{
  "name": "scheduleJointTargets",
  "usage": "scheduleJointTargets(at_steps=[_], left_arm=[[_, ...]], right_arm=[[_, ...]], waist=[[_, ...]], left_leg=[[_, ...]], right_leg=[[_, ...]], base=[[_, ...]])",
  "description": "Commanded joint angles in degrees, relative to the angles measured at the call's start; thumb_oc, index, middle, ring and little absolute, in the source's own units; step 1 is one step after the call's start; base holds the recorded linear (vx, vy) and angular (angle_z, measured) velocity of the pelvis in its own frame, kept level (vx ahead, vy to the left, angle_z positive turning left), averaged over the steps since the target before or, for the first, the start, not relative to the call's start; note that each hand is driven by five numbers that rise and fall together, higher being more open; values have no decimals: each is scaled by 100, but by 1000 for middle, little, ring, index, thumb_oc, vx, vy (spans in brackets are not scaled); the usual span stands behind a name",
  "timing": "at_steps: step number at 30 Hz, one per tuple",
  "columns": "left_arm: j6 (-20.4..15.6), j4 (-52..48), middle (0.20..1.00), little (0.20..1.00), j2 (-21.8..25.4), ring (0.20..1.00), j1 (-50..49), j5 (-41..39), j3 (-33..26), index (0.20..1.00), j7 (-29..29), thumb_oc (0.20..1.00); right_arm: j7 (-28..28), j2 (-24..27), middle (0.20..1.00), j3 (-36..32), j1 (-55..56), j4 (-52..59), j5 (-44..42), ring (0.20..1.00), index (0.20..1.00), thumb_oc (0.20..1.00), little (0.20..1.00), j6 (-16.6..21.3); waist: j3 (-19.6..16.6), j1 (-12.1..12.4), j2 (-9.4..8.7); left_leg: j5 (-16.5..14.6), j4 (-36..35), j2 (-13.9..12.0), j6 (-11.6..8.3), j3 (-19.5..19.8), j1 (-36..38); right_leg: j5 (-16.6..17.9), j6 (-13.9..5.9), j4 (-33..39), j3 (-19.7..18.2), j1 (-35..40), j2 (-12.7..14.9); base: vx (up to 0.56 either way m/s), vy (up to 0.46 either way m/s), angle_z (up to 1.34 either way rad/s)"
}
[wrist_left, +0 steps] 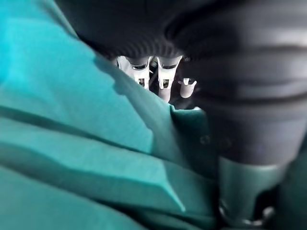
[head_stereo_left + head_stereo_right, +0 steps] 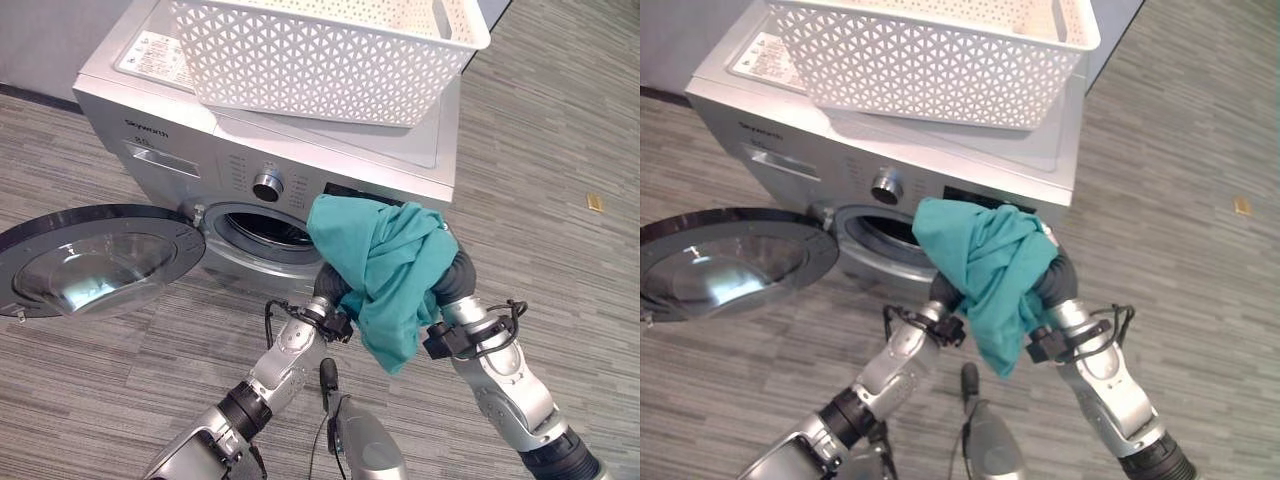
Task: Grab the laundry basket,head to the washer,open it,put in the laundry and shut it.
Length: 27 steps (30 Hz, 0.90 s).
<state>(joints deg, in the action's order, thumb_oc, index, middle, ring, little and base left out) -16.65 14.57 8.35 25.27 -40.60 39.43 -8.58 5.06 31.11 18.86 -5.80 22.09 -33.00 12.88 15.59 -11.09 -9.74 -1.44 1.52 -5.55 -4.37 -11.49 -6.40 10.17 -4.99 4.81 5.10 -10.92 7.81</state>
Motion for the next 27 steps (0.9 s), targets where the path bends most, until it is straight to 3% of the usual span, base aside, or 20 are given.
scheduleJointTargets(at_steps=[1,2,3,5,6,22,23,24,25,27], left_arm=[[-449,-103,1000,1000,-439,1000,435,-47,58,1000,39,1000],[-461,-155,925,925,-434,925,462,-93,34,925,37,925],[-473,-188,598,598,-420,598,456,-93,19,598,30,598],[-471,-220,426,426,-408,426,449,-117,7,426,42,426],[-484,-262,200,200,-379,200,430,-109,-14,200,27,200],[-483,-140,200,200,-370,200,246,-7,-83,200,-211,200],[-480,-141,200,200,-364,200,236,6,-82,200,-217,200],[-478,-153,200,200,-347,200,216,31,-90,200,-225,200],[-480,-166,200,200,-330,200,202,62,-107,200,-238,200],[-473,-196,200,200,-269,200,144,159,-168,200,-272,200]], right_arm=[[35,17,200,-208,-185,265,-129,200,200,200,200,458],[38,13,200,-215,-175,257,-140,200,200,200,200,451],[32,14,200,-216,-181,251,-139,200,200,200,200,451],[22,11,200,-226,-167,251,-147,200,200,200,200,442],[23,11,200,-232,-165,248,-126,200,200,200,200,440],[198,20,200,-257,-129,113,31,200,200,200,200,367],[199,32,329,-264,-124,109,39,329,329,329,329,363],[191,43,774,-261,-112,92,38,774,774,774,774,352],[203,64,1000,-269,-99,74,55,1000,1000,1000,1000,344],[256,129,1000,-380,-34,34,315,1000,1000,1000,1000,307]], waist=[[-166,23,82],[-163,23,79],[-159,26,80],[-159,30,79],[-154,49,78],[-108,120,87],[-107,123,92],[-105,130,96],[-106,131,101],[-109,140,117]], left_leg=[[-728,440,-406,-2,-102,49],[-732,450,-407,-4,-94,44],[-737,455,-407,-4,-92,45],[-740,457,-404,-3,-89,44],[-742,469,-405,-5,-79,33],[-722,497,-401,-12,-51,-35],[-722,497,-402,-12,-54,-38],[-724,504,-400,-11,-55,-40],[-724,502,-396,-10,-55,-38],[-728,500,-395,-7,-49,-34]], right_leg=[[-796,-465,-828,-189,-280,465],[-792,-467,-827,-178,-272,469],[-798,-468,-828,-171,-266,470],[-801,-469,-832,-167,-267,468],[-805,-469,-833,-145,-258,472],[-824,-447,-849,-113,-272,479],[-824,-447,-852,-108,-274,482],[-829,-447,-856,-104,-272,482],[-834,-447,-860,-106,-269,479],[-843,-450,-864,-100,-258,482]], base=[[4,-1,5],[4,2,5],[6,3,4],[0,0,0],[0,0,0],[-1,0,1],[1,5,10],[6,5,9],[11,5,5],[0,0,0]])
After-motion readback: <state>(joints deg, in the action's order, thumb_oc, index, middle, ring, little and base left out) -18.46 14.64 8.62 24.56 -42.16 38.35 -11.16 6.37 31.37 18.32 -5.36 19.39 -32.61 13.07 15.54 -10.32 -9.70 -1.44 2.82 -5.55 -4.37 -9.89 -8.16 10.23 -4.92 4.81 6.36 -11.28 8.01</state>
